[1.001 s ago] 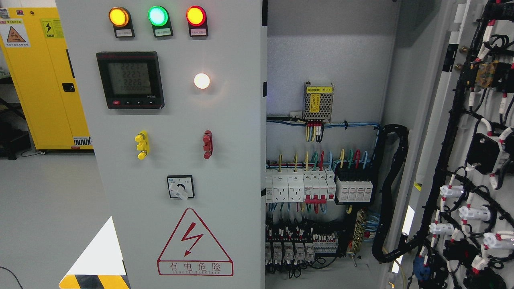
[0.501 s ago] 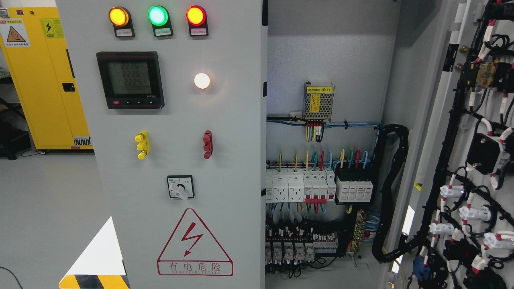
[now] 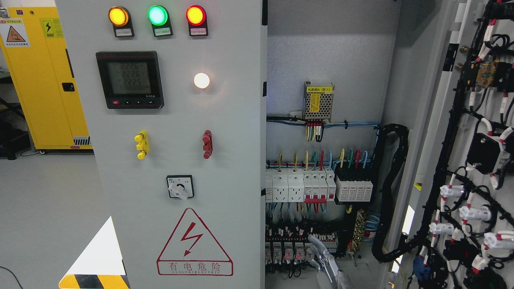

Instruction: Open door with both hands

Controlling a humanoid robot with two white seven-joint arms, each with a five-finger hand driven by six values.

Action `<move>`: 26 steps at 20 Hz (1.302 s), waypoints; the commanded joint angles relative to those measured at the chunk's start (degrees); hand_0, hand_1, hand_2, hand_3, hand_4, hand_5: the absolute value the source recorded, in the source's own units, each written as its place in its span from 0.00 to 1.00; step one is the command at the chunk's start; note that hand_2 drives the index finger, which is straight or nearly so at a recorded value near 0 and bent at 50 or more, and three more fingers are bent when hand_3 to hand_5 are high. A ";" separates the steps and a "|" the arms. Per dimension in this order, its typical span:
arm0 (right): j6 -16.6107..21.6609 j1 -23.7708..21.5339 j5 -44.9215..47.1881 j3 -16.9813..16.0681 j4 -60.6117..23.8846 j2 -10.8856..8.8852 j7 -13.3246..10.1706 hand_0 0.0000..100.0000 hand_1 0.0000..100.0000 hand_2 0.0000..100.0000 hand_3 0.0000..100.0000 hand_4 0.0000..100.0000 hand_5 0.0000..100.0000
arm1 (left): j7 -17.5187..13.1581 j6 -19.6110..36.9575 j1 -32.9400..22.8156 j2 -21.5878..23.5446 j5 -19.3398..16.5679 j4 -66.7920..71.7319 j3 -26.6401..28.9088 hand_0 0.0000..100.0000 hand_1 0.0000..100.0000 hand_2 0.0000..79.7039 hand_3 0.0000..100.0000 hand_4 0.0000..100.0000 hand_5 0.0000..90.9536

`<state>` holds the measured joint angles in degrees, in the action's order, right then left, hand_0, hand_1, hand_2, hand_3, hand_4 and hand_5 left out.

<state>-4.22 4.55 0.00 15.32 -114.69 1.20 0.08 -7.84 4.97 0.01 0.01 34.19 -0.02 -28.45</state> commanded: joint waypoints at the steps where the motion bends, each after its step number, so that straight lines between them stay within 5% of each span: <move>1: -2.99 10.38 1.93 -1.70 4.90 6.80 0.01 0.21 0.08 0.00 0.00 0.00 0.00 | 0.02 0.04 -0.19 -0.45 0.00 1.33 -0.02 0.00 0.00 0.00 0.00 0.00 0.00; 7: -7.29 17.32 4.39 -4.78 12.11 6.80 0.18 0.22 0.08 0.00 0.00 0.00 0.00 | 0.02 0.04 0.26 -0.45 0.00 1.33 -0.02 0.00 0.00 0.00 0.00 0.00 0.00; 15: -6.68 26.11 4.48 -4.51 23.00 6.80 0.44 0.21 0.08 0.00 0.00 0.00 0.00 | 0.02 0.04 0.26 -0.63 0.00 1.33 0.06 0.00 0.00 0.00 0.00 0.00 0.00; 24: -6.77 30.15 12.83 -4.42 29.07 6.09 0.88 0.21 0.08 0.00 0.00 0.00 0.00 | 0.02 0.04 0.26 -0.63 0.00 1.33 0.06 0.00 0.00 0.00 0.00 0.00 0.00; 26: -6.68 31.30 12.83 -4.60 31.27 6.09 5.69 0.21 0.08 0.00 0.00 0.00 0.00 | 0.02 0.04 0.26 -0.63 0.00 1.33 0.06 0.00 0.00 0.00 0.00 0.00 0.00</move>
<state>-10.94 32.66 10.68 11.33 -93.16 7.03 2.41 -7.85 4.97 0.00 0.00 34.19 0.00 -28.41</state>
